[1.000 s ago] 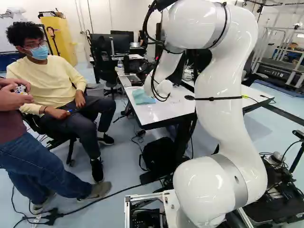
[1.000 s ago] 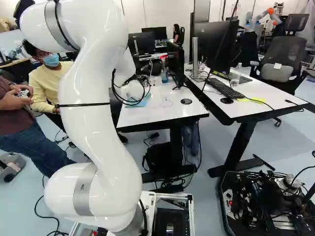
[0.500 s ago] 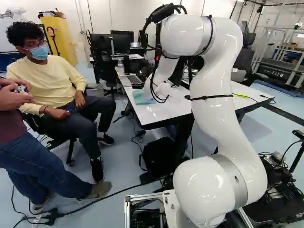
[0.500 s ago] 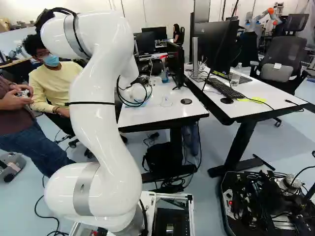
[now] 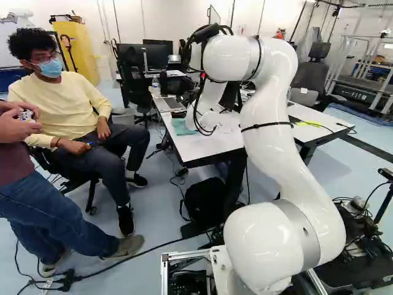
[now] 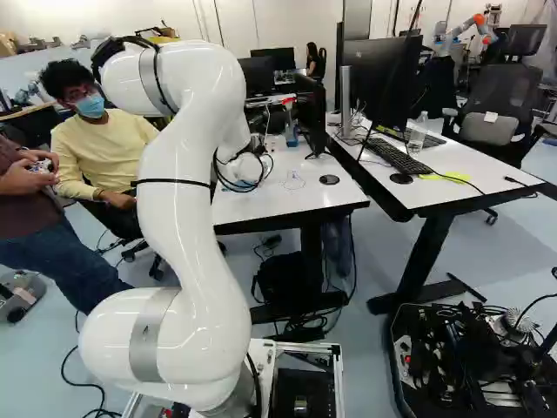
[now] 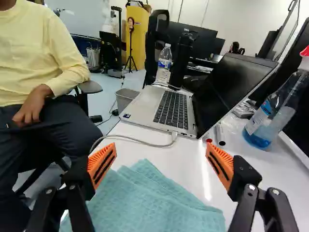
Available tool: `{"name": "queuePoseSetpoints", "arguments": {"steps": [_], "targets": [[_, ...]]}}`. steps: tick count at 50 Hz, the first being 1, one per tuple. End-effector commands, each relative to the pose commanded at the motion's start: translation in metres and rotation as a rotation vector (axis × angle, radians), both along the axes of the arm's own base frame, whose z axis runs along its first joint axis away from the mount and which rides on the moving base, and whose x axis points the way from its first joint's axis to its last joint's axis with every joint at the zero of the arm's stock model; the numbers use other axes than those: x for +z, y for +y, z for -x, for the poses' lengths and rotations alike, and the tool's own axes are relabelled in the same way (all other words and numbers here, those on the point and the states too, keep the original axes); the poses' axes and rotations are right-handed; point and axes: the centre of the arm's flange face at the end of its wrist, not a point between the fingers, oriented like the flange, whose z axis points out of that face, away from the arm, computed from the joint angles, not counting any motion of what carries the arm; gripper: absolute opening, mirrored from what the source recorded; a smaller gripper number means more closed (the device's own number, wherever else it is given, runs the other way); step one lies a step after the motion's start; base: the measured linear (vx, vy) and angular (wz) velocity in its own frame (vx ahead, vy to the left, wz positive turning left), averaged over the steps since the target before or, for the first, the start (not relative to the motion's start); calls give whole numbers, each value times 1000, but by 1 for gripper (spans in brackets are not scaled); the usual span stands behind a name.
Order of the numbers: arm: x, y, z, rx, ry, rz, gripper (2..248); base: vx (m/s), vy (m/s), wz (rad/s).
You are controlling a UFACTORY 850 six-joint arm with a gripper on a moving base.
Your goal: Clean the table with the green towel
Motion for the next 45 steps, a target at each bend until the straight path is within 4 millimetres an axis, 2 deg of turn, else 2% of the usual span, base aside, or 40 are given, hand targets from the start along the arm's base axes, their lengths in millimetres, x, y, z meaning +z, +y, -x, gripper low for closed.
{"name": "queuePoseSetpoints", "arguments": {"steps": [11, 16, 45], "targets": [[-19, -9, -17, -50, 40, 1, 247, 0, 0, 0], [-21, -11, -19, -70, 57, 0, 247, 0, 0, 0], [11, -11, -17, -78, 24, -5, 247, 0, 0, 0]]}}
